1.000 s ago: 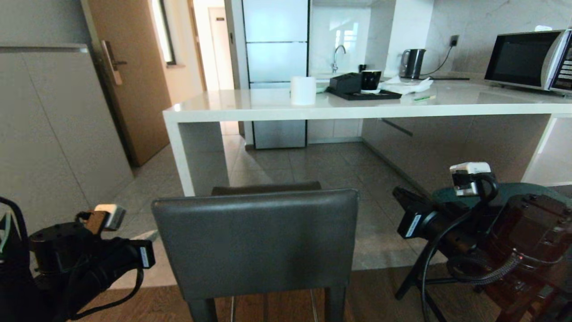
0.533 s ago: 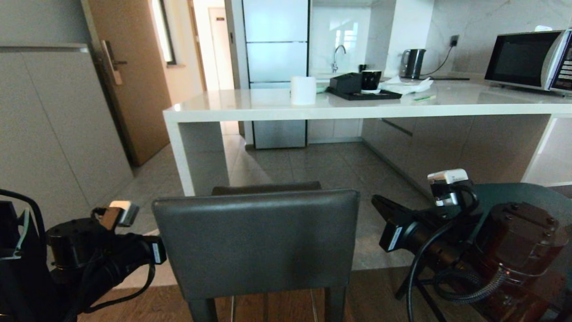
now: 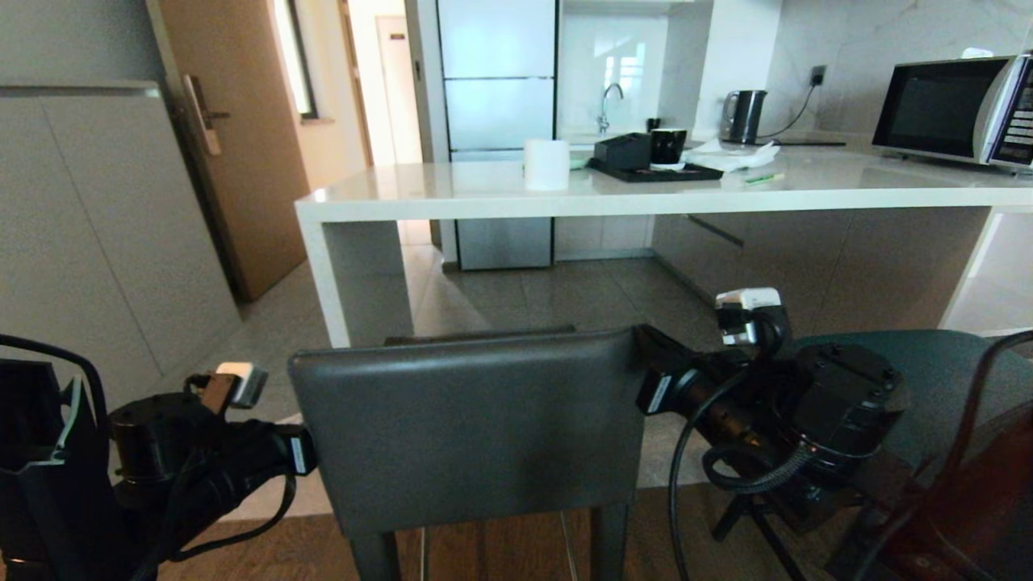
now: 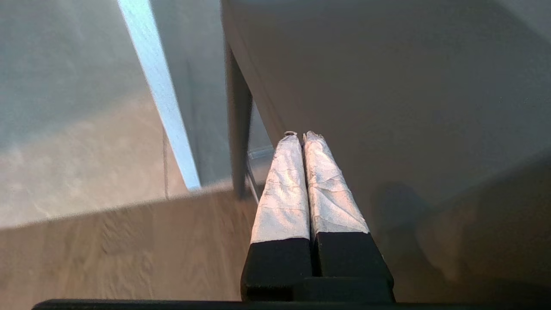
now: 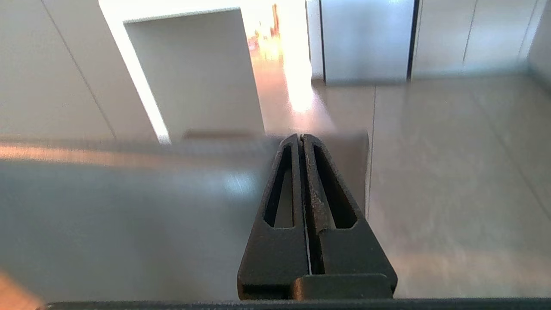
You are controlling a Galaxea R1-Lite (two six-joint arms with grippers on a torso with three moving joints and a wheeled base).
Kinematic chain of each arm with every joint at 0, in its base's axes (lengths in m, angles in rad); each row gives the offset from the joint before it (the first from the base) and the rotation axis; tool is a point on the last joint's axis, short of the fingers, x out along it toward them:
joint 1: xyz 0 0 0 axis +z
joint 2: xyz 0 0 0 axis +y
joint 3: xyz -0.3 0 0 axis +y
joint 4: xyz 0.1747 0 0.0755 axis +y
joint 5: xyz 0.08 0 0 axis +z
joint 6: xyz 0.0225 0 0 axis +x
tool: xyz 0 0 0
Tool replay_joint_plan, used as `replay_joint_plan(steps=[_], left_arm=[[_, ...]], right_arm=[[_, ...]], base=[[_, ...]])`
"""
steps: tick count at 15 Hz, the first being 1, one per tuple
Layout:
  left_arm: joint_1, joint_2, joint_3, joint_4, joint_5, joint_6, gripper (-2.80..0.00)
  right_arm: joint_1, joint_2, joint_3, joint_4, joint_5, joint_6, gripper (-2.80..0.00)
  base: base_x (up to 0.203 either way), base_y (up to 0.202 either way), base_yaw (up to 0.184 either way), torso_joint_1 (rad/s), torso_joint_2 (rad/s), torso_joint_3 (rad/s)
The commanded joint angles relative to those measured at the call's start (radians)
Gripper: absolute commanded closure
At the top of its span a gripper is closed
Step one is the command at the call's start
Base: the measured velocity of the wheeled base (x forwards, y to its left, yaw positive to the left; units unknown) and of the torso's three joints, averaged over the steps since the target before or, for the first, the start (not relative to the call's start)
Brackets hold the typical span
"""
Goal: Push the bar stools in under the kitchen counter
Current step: Push the gray chair back under the dining table
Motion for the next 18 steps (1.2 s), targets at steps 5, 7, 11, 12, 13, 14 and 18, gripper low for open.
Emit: replay_joint_plan(steps=[5, 7, 11, 12, 13, 14, 18], left_arm=[[-0.006, 0.026, 0.000, -0.008, -0.002, 0.001, 0.00], [-0.006, 0.025, 0.000, -0.008, -0.001, 0.001, 0.00], [0.014, 0.025, 0.003, -0.008, 0.001, 0.001, 0.00], [0.015, 0.025, 0.005, -0.008, 0.001, 0.001, 0.00], [0.016, 0.023, 0.010, -0.008, 0.002, 0.001, 0.00], [0.015, 0.020, 0.019, -0.008, 0.001, 0.001, 0.00], [0.015, -0.008, 0.025, -0.008, 0.004, 0.001, 0.00]], right_arm=[[0.005, 0.106, -0.095, -0.005, 0.005, -0.037, 0.00], [0.006, 0.096, -0.039, -0.021, 0.002, -0.041, 0.00], [-0.052, 0.058, 0.169, -0.060, 0.004, -0.021, 0.00], [-0.081, 0.047, 0.172, -0.061, 0.005, -0.010, 0.00], [-0.111, 0.044, 0.168, -0.062, 0.006, -0.005, 0.00], [-0.123, 0.052, 0.154, -0.062, 0.009, -0.003, 0.00], [-0.130, 0.127, 0.033, -0.062, 0.016, -0.001, 0.00]], base=[[0.000, 0.000, 0.000, 0.000, 0.00, 0.000], [0.000, 0.000, 0.000, 0.000, 0.00, 0.000], [0.000, 0.000, 0.000, 0.000, 0.00, 0.000], [0.000, 0.000, 0.000, 0.000, 0.00, 0.000], [0.000, 0.000, 0.000, 0.000, 0.00, 0.000], [0.000, 0.000, 0.000, 0.000, 0.00, 0.000], [0.000, 0.000, 0.000, 0.000, 0.00, 0.000]])
